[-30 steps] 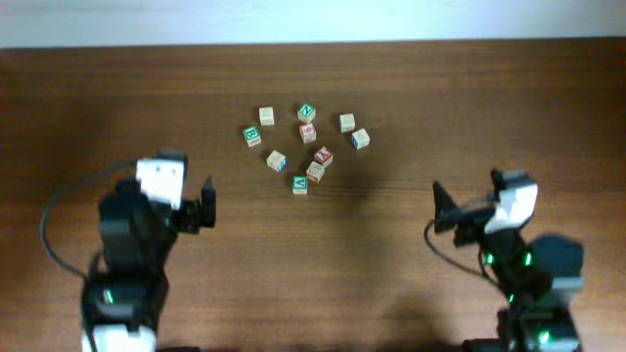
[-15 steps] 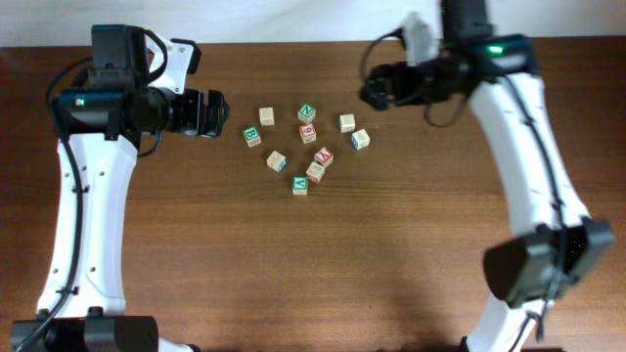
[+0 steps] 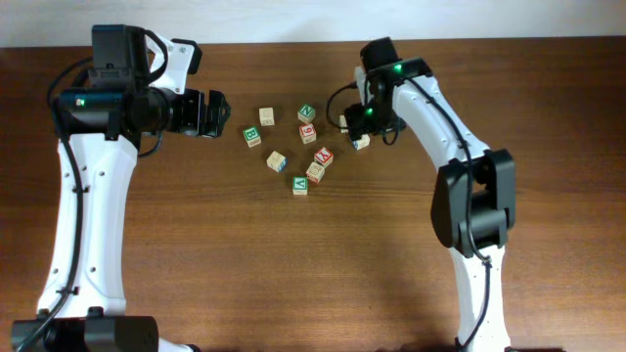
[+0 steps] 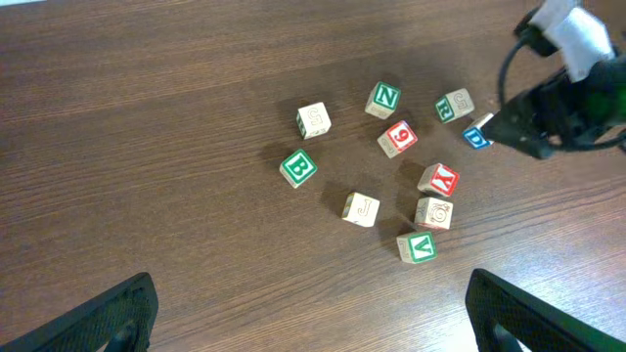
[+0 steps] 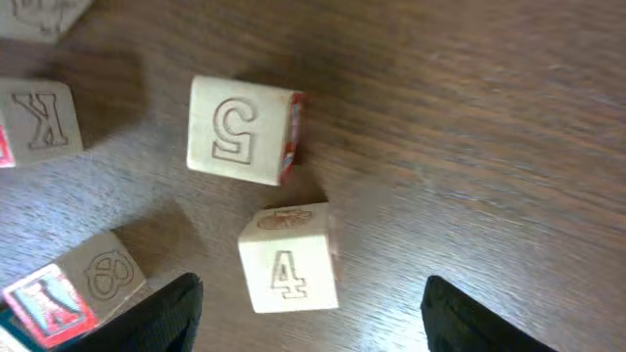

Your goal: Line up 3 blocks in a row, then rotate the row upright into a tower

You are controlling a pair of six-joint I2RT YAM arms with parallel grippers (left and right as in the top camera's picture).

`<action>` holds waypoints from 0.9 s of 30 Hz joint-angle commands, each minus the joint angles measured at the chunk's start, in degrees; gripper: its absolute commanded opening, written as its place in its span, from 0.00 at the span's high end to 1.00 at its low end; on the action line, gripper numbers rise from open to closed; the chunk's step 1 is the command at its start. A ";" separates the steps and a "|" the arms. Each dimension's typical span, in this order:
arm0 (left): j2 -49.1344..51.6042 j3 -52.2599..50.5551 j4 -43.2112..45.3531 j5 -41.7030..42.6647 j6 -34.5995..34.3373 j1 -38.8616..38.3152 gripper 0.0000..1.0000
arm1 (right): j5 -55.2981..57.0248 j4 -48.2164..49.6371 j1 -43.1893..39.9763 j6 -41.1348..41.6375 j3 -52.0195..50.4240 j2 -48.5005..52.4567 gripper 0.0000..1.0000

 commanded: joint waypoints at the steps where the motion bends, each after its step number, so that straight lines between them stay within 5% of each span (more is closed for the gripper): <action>1: 0.37 1.27 -0.07 0.68 -0.11 0.33 0.01 | 2.12 0.87 1.31 -1.62 0.85 1.97 0.33; 9: 0.37 1.27 -0.07 0.68 -0.11 0.33 0.01 | 2.25 1.09 1.73 -1.57 0.42 3.82 0.61; 15: 0.37 1.27 -0.07 0.68 -0.11 0.33 0.01 | 2.21 -12.33 1.99 3.89 7.04 3.67 0.89; 27: 0.37 1.27 3.98 -1.05 0.09 0.33 0.01 | -0.61 -32.94 2.10 9.33 12.74 -8.17 0.95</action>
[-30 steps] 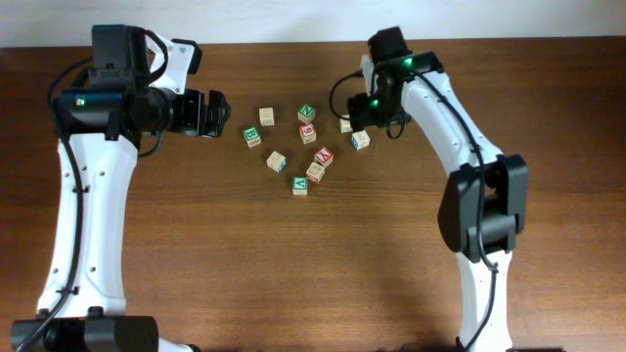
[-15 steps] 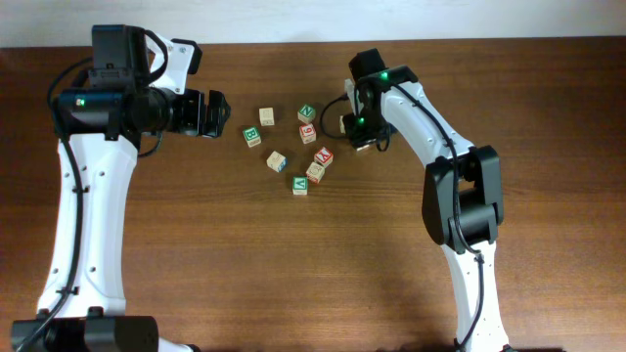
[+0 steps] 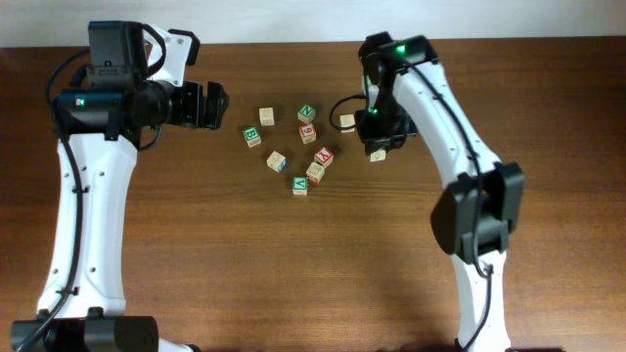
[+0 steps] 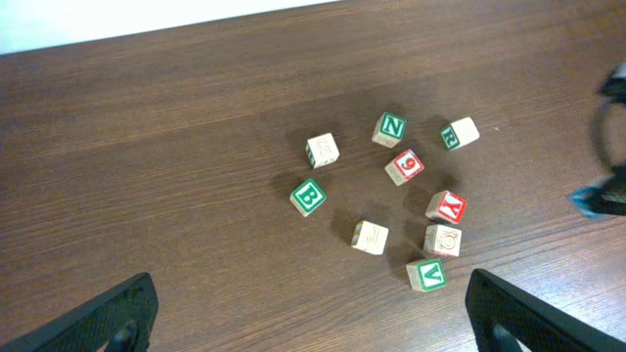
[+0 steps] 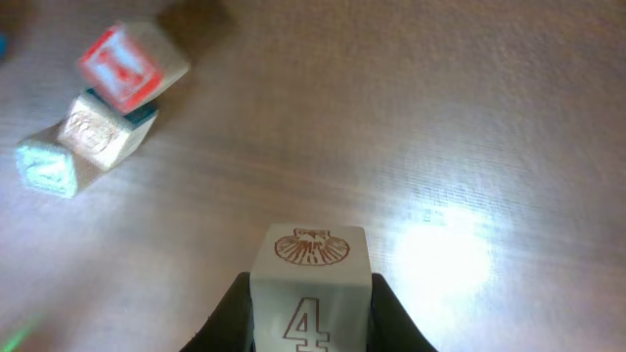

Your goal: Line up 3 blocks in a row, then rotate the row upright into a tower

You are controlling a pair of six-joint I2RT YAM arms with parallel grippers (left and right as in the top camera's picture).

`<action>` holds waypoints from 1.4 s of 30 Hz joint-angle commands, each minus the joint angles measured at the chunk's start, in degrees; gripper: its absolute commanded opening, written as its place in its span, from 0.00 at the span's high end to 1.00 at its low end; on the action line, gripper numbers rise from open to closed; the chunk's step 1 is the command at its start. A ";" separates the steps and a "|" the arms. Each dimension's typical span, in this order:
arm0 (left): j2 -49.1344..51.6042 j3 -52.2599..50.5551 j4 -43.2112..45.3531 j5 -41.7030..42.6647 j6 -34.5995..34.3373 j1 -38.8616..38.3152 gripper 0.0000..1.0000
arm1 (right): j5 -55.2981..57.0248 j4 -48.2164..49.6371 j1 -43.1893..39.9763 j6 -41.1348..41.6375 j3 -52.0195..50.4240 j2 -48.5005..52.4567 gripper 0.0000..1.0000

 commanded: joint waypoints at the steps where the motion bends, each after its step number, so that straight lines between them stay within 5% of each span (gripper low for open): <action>1: 0.37 1.09 0.04 -0.55 0.07 0.33 0.01 | -0.33 -4.00 0.96 2.25 1.20 -3.76 0.96; 6: 0.37 1.09 0.04 -0.55 0.07 0.33 0.01 | 2.54 -2.60 5.25 5.70 -4.33 -8.07 0.95; 12: 0.37 1.09 0.04 -0.55 0.09 0.33 0.01 | 2.47 18.93 5.97 10.43 -41.68 -31.19 0.95; 20: 0.37 1.09 0.04 -0.55 0.09 0.33 0.01 | 3.15 40.39 2.93 16.79 -60.76 -30.67 0.96; 31: 0.37 1.09 0.04 -0.55 0.07 0.33 0.01 | 3.13 43.19 2.75 11.28 -62.99 -22.58 0.95; 32: 0.37 1.09 0.07 -0.55 0.09 0.33 0.01 | 3.13 43.19 2.73 11.30 -62.99 -22.58 0.90; 34: 0.37 1.09 0.04 -0.55 0.09 0.33 0.01 | 2.69 42.45 2.73 11.23 -62.77 -22.58 0.62; 42: 0.37 1.09 0.07 -0.55 0.09 0.33 0.01 | 2.60 33.66 2.69 8.50 -41.55 -22.58 0.42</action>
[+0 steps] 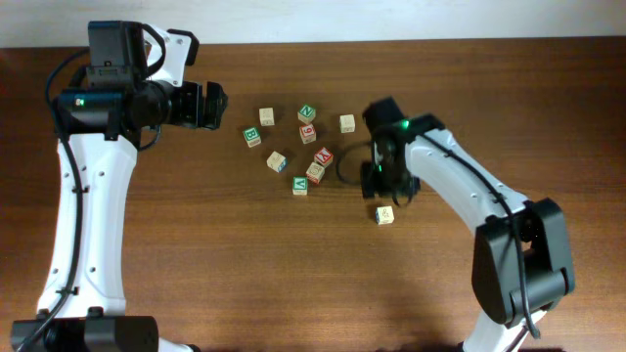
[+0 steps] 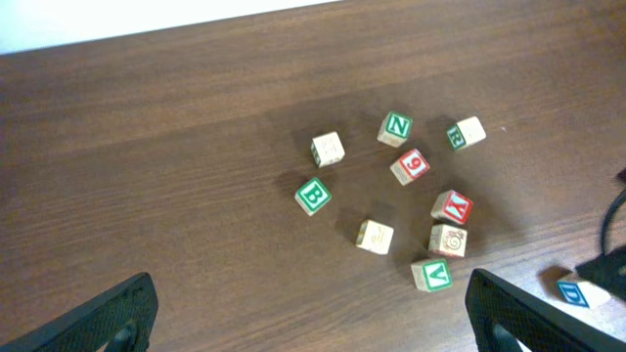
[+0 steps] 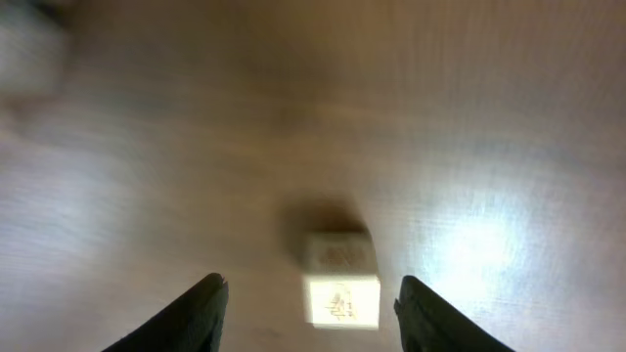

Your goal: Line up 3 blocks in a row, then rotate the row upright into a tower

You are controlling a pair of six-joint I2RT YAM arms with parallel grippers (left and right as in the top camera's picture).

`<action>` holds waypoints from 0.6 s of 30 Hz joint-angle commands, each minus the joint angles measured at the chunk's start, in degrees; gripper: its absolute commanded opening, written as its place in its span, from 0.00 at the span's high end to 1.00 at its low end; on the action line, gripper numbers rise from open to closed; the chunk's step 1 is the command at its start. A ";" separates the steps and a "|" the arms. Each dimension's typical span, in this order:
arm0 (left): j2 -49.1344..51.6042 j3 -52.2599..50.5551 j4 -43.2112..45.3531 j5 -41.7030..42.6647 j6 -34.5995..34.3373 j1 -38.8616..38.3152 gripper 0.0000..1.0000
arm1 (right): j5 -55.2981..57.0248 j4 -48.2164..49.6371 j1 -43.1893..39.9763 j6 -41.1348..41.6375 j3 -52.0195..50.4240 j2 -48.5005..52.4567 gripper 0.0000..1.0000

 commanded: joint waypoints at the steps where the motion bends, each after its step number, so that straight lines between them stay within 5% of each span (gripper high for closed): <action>1: 0.37 1.01 0.13 0.24 0.09 0.33 0.01 | 0.59 5.31 -0.22 -0.50 7.17 -0.24 0.42; 6: 0.37 1.01 0.11 0.24 0.09 0.33 0.01 | 1.44 26.67 -0.22 -0.48 7.74 3.93 0.40; 12: 0.37 1.01 0.11 0.24 0.07 0.33 0.01 | 1.18 9.97 -0.50 -3.96 35.01 18.36 0.40; 18: 0.37 1.01 0.13 0.24 0.09 0.33 0.01 | 0.81 10.86 -0.48 -3.96 37.68 27.47 0.44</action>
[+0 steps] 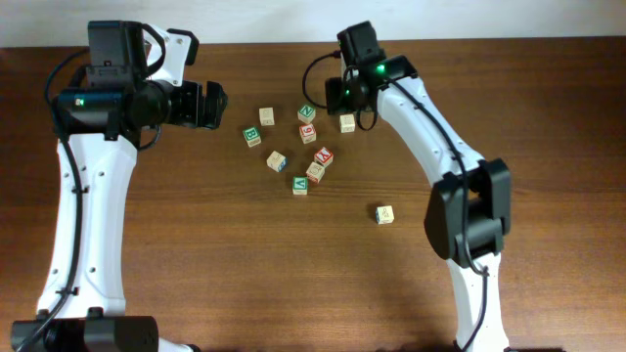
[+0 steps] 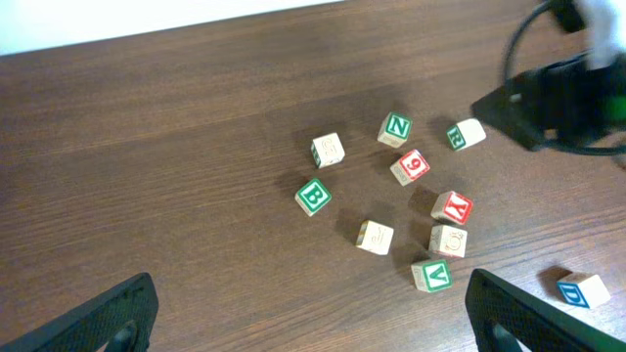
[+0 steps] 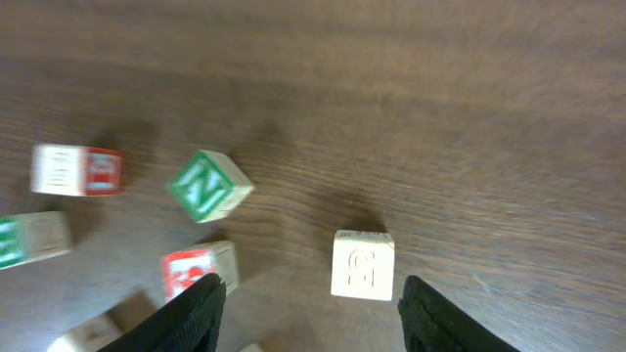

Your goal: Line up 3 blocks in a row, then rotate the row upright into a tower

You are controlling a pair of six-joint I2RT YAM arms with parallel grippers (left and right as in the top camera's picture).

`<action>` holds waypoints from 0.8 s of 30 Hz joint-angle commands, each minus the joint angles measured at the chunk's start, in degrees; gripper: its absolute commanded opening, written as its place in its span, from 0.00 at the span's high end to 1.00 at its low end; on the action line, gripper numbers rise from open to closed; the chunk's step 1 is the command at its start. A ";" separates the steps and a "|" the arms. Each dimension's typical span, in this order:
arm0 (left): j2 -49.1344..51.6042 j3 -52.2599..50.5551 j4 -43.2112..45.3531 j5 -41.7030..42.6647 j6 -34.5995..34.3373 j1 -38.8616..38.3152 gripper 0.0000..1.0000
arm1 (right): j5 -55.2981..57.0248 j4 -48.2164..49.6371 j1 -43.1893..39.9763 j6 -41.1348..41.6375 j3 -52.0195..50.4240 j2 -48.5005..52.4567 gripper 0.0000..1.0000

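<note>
Several lettered wooden blocks lie in a cluster at the table's middle back, among them a green Z block [image 1: 307,113], a red 9 block [image 1: 308,133] and a cream block carved with a 5 [image 1: 346,123] [image 3: 363,264]. One block with a blue D face [image 1: 383,214] [image 2: 583,290] lies alone, in front and to the right of the cluster. My right gripper [image 1: 340,95] [image 3: 313,318] hangs open above the cream 5 block, which shows between its fingers, untouched. Left of the cluster my left gripper [image 1: 215,108] [image 2: 308,323] is held high and open, holding nothing.
The cluster also holds a green B block [image 1: 252,137], a cream J block [image 1: 277,160], a red Y block [image 1: 323,156] and a green V block [image 1: 299,185]. The brown wooden table [image 1: 196,264] ends at a white wall at the back.
My right gripper has left the lone block at the front right and now hangs open at the back, over the cream 5 block. The left arm and the blocks are unchanged.
My right gripper was open over a cream 4 block beside the 5 block. Then it was shut on that block, lifted. Later the block lay alone at the front right, turned, with the gripper open above it. Now the gripper hangs over the 5 block.
</note>
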 commanded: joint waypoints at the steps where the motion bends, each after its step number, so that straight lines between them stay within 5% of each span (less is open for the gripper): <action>1: 0.35 1.01 0.11 0.26 0.09 0.33 0.01 | 0.48 0.81 -0.42 -0.57 0.63 4.13 0.45; 11: 0.35 1.01 0.09 0.26 0.09 0.33 0.01 | 5.29 1.60 -0.52 -0.52 0.33 7.96 0.51; 20: 0.35 1.01 0.11 0.26 0.09 0.33 0.01 | 5.27 -0.48 -0.48 -0.52 0.33 8.26 0.76; 24: 0.35 1.01 0.11 0.26 0.09 0.33 0.01 | 5.27 -1.36 -0.48 -0.52 0.44 8.24 0.79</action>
